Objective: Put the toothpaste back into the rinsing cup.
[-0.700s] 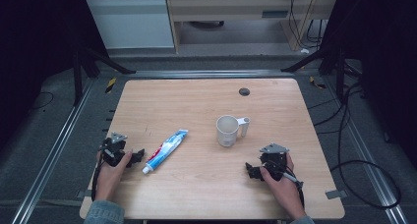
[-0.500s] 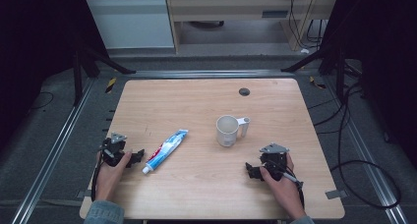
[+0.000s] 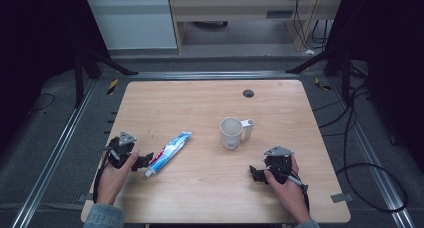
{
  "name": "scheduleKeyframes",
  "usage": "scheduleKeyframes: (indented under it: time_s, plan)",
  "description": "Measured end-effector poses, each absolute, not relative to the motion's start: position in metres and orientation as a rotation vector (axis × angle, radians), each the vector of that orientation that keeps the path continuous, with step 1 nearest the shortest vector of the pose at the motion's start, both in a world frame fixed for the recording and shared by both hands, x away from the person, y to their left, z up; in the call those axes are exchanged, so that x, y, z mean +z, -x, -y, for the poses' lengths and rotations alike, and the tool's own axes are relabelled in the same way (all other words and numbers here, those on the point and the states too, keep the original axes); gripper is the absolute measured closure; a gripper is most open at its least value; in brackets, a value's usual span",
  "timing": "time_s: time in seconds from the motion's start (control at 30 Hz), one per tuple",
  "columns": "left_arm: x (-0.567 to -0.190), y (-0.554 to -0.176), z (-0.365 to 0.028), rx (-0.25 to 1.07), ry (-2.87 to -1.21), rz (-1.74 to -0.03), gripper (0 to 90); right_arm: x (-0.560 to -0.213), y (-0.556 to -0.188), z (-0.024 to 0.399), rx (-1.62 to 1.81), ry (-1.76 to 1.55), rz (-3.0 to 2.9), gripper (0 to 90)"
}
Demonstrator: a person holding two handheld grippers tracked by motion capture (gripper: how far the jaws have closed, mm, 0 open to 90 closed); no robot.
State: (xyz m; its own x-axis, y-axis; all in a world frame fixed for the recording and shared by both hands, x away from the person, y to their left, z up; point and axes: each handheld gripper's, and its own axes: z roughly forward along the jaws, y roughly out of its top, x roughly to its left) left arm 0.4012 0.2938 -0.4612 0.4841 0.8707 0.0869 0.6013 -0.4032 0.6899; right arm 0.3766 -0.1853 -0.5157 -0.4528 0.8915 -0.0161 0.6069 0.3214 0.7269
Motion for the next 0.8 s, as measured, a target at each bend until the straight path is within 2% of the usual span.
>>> scheduleKeyframes:
  time_s: [0.13,0.47,0.8]
  plan:
    - [-0.450,-0.408,-0.287,0.615,-2.188,-1.220,6.1,-0.516,-0.377,0.185,0.926,-1.326,-2.177,0.6]
    - [-0.426,-0.427,-0.263,0.510,-2.352,-1.281,6.4,-0.515,-0.376,0.185,0.929,-1.340,-2.176,0.5]
    - [-0.414,-0.444,-0.226,0.411,-2.506,-1.198,7.7,-0.516,-0.377,0.185,0.927,-1.328,-2.177,0.5]
